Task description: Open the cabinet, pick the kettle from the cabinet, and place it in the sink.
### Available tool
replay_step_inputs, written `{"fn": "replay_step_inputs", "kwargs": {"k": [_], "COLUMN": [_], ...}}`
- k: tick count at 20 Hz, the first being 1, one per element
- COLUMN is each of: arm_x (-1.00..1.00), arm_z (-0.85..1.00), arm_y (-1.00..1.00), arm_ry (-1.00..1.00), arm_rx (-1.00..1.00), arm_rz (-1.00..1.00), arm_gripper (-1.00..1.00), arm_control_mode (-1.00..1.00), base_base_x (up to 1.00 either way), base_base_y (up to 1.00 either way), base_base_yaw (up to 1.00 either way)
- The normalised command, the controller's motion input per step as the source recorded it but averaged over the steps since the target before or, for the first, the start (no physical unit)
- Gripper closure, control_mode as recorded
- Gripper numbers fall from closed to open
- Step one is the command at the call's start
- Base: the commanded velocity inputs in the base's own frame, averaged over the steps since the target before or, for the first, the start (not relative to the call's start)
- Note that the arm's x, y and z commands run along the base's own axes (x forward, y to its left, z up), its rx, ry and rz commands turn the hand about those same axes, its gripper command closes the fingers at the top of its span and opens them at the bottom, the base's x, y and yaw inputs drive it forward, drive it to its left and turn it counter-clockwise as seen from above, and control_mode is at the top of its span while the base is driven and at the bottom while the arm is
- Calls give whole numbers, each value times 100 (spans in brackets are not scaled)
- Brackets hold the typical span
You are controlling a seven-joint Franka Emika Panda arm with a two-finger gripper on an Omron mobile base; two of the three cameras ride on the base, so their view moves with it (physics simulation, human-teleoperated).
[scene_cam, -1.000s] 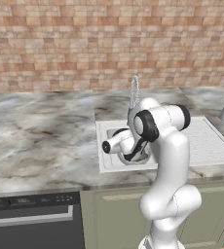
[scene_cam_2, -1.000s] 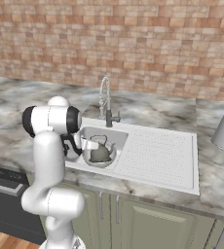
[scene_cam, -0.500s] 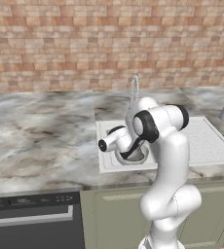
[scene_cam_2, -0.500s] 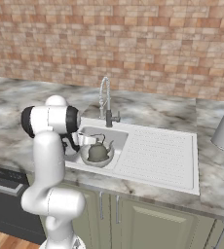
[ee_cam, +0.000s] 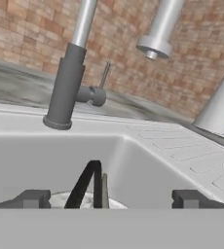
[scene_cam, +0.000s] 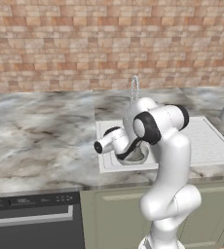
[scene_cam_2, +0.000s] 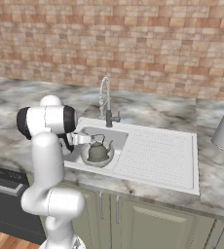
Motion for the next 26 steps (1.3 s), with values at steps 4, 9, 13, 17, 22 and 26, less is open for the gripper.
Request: {"fn": "replay_step_inputs", "kwargs": {"k": [4, 9, 13, 17, 22, 26], "arm_x": [-33, -34, -37, -38, -40, -40], "arm_z": [0, 9, 15, 17, 23, 28], "arm_y": [9, 8, 4, 6, 4, 2], "arm_ry": [-1, 0, 0, 0, -4, -1], "arm_rx": [0, 0, 4, 6, 6, 5], "arm_rz": [-5, -7, -5, -1, 0, 1], "arm_gripper": [-100, -100, -100, -100, -100, -100], "arm_control_mode": [-100, -100, -100, -100, -100, -100], "base_base_x": [0, 0, 0, 0, 0, 0], "base_base_y": [0, 0, 0, 0, 0, 0], "base_base_yaw": [0, 0, 0, 0, 0, 0]}}
